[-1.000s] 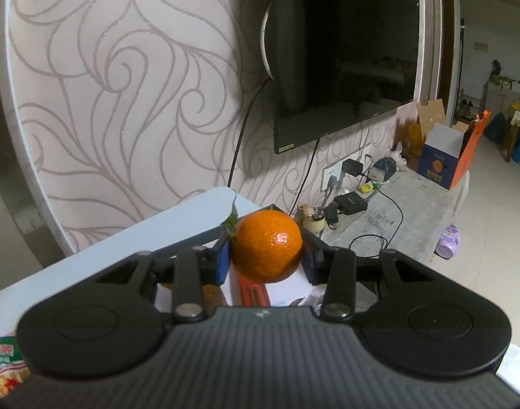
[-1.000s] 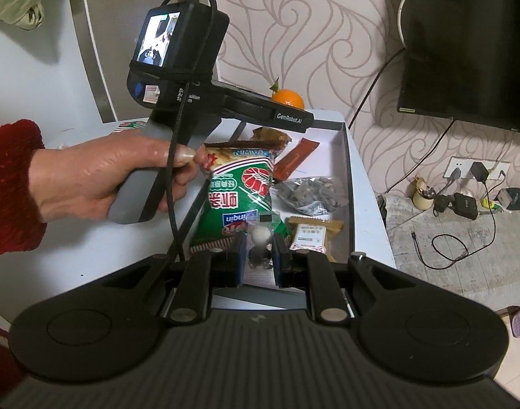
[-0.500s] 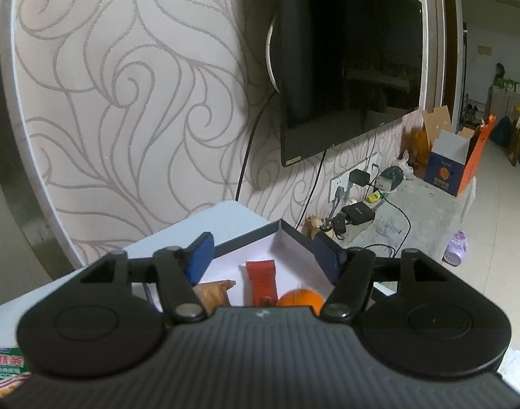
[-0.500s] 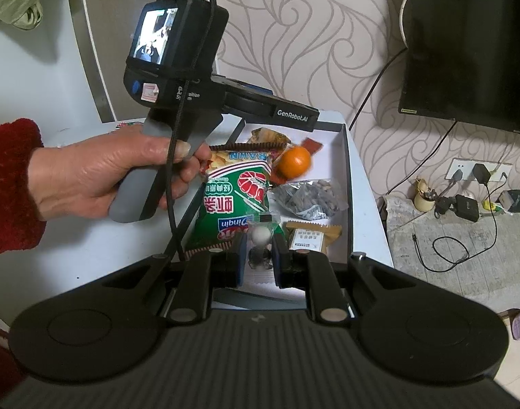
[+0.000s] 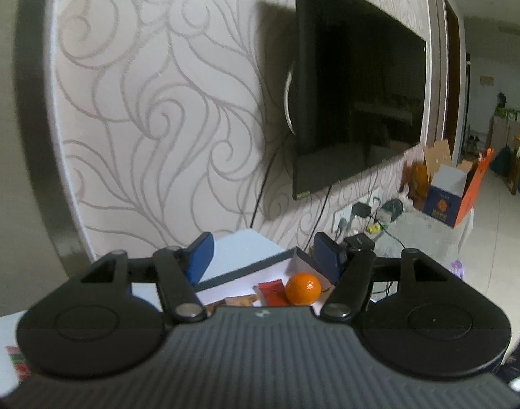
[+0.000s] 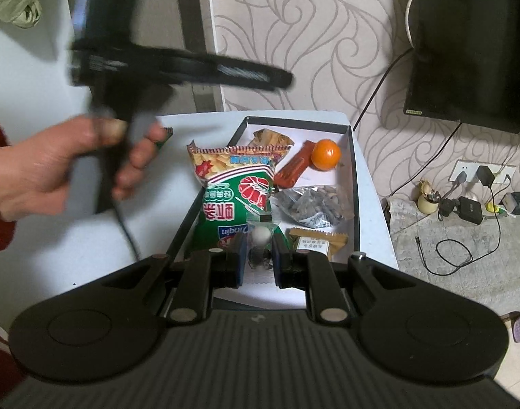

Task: Organize snacks
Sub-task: 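Lower the orange into the box and open the left gripper while the right gripper releases the white item, then move both grippers back toward the remaining snacks on the table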

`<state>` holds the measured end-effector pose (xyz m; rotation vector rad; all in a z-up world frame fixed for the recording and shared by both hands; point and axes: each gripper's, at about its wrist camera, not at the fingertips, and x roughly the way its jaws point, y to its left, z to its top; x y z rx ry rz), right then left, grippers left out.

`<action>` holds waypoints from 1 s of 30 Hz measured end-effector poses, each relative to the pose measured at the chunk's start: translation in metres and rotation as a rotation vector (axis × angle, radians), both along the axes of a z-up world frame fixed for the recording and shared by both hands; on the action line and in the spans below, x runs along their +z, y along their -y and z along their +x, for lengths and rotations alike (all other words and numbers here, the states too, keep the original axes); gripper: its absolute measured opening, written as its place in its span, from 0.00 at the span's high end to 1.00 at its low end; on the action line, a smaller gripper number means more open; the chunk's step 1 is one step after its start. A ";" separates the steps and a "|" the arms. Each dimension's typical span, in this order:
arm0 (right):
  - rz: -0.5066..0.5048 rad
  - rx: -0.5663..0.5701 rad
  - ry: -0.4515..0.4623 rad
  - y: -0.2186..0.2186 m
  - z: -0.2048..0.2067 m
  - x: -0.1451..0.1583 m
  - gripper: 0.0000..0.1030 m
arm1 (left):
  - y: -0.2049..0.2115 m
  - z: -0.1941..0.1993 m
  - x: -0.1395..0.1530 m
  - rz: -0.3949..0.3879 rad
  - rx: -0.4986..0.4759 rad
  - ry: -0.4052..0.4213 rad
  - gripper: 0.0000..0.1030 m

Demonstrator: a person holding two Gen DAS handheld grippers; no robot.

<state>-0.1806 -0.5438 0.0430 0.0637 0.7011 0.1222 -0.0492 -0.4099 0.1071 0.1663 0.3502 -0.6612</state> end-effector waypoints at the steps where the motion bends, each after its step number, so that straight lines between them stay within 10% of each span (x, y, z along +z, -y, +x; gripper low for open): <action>1: -0.001 -0.002 -0.003 0.001 0.002 -0.002 0.82 | -0.006 -0.003 0.003 -0.011 0.006 0.003 0.35; 19: 0.021 0.016 -0.126 0.002 0.057 -0.051 0.82 | -0.066 -0.031 0.016 -0.058 0.114 -0.003 0.35; 30: -0.015 -0.059 -0.052 -0.005 0.044 -0.028 0.82 | -0.082 -0.024 0.012 -0.047 0.101 -0.039 0.35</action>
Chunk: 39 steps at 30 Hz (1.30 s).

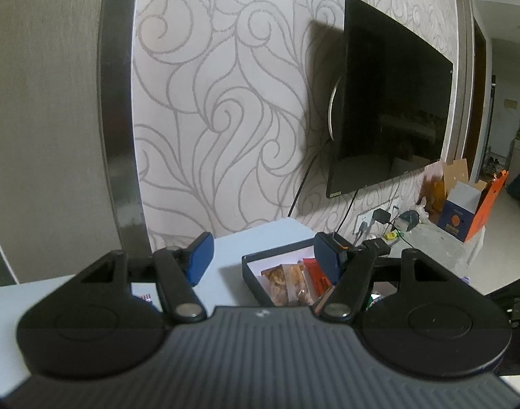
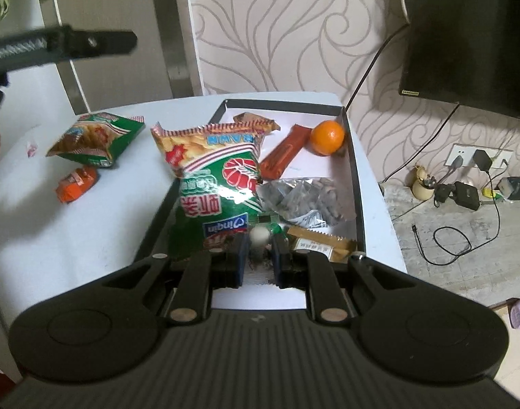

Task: Organize snacks
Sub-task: 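Move both grippers back toward the remaining snacks on the table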

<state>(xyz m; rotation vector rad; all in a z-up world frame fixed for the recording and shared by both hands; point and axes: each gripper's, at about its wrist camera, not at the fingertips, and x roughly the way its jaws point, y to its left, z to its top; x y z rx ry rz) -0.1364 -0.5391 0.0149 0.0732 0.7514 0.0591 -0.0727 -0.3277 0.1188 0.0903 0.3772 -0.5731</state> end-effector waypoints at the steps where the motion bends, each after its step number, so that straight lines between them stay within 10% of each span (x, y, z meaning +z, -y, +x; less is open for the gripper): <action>1: -0.001 -0.008 -0.004 -0.002 -0.002 0.001 0.82 | -0.001 0.001 -0.001 -0.001 0.000 -0.009 0.35; 34: -0.007 -0.198 -0.025 -0.036 -0.004 -0.008 0.82 | -0.076 -0.013 0.015 0.059 -0.023 -0.018 0.35; 39: 0.002 -0.239 -0.028 -0.032 -0.005 -0.010 0.66 | -0.080 -0.011 0.013 0.060 -0.028 -0.022 0.35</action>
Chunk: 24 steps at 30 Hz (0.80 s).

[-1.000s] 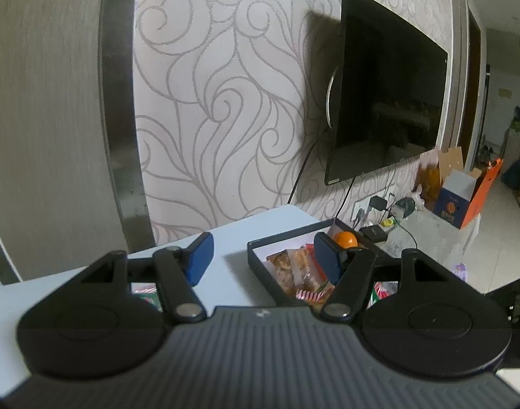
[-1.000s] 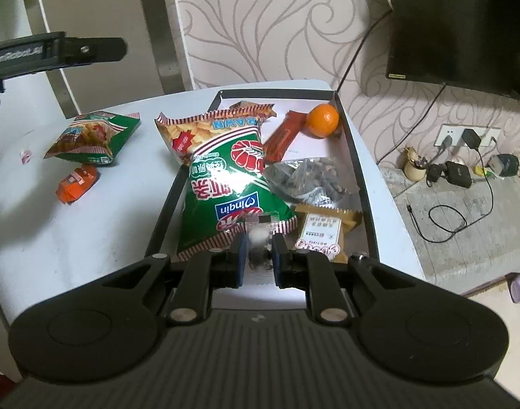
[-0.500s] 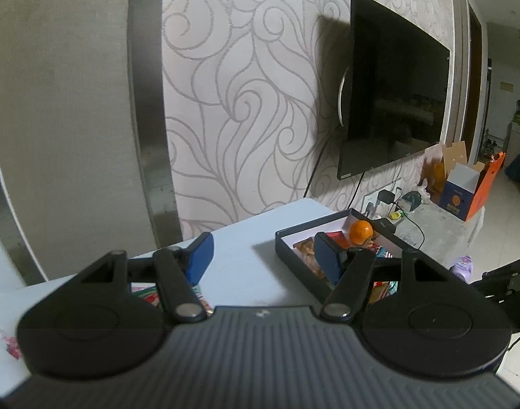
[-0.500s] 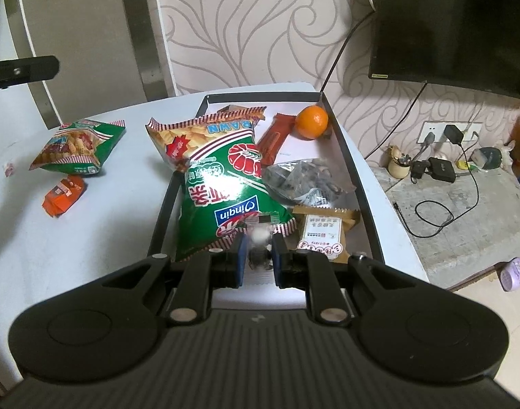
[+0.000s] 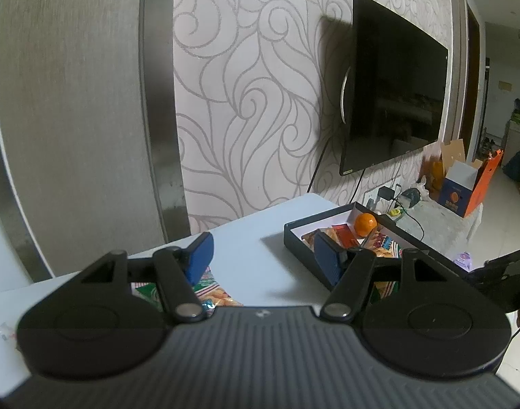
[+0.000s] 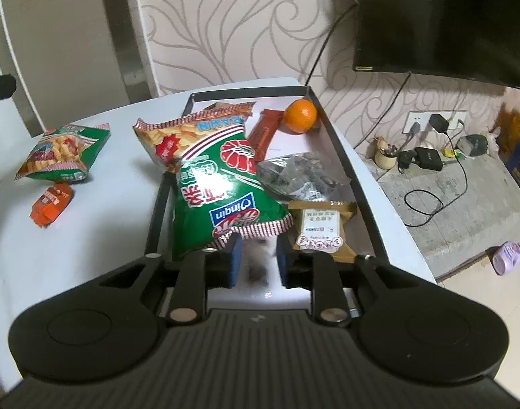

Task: Organize snacks
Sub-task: 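Move both grippers back toward the remaining snacks on the table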

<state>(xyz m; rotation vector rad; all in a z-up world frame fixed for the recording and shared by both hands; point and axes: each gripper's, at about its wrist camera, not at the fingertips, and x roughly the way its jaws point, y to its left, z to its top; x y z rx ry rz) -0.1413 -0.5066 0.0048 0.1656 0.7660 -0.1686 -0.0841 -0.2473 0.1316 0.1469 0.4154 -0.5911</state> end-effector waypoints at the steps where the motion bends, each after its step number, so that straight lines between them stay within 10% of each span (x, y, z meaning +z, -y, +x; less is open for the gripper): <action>1: 0.000 -0.009 0.003 0.000 -0.001 0.000 0.63 | 0.000 0.001 -0.001 -0.001 -0.001 -0.003 0.35; 14: 0.025 -0.011 0.142 -0.021 -0.015 0.037 0.54 | 0.001 0.003 -0.012 -0.019 -0.043 -0.027 0.35; 24: 0.018 0.299 0.254 -0.105 -0.006 0.076 0.48 | -0.039 -0.003 -0.043 0.001 0.017 -0.070 0.35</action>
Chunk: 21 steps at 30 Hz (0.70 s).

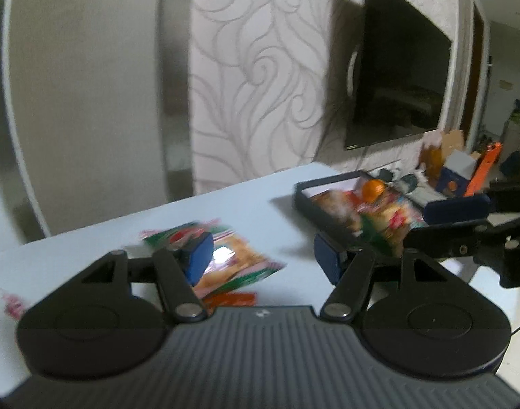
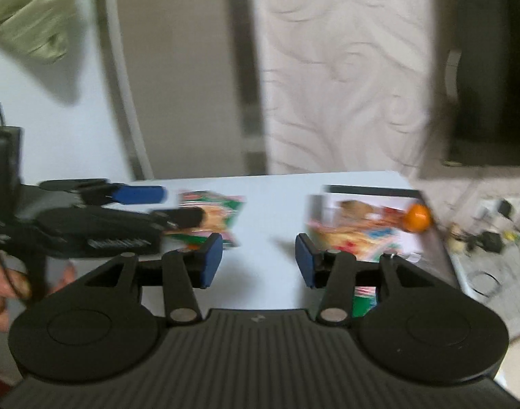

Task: Organize snacks
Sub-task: 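Move both grippers back toward the remaining snacks on the table, then grasp the green prawn chip bag with the right gripper while the left gripper grasps the orange candy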

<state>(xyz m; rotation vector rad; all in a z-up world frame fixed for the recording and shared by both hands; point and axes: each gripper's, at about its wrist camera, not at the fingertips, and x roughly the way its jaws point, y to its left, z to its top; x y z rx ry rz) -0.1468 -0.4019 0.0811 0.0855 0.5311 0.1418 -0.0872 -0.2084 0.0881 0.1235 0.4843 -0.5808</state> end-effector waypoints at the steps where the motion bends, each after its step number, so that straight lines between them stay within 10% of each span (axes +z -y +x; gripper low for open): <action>1: -0.006 0.025 -0.006 -0.007 0.005 -0.001 0.48 | -0.006 0.001 -0.004 0.005 0.012 -0.004 0.35; 10: -0.028 0.090 -0.143 -0.041 0.054 -0.036 0.45 | -0.045 0.015 -0.040 0.021 0.040 -0.114 0.35; 21: 0.067 0.061 -0.143 -0.057 0.117 -0.026 0.13 | -0.018 0.029 -0.073 0.083 -0.021 -0.142 0.35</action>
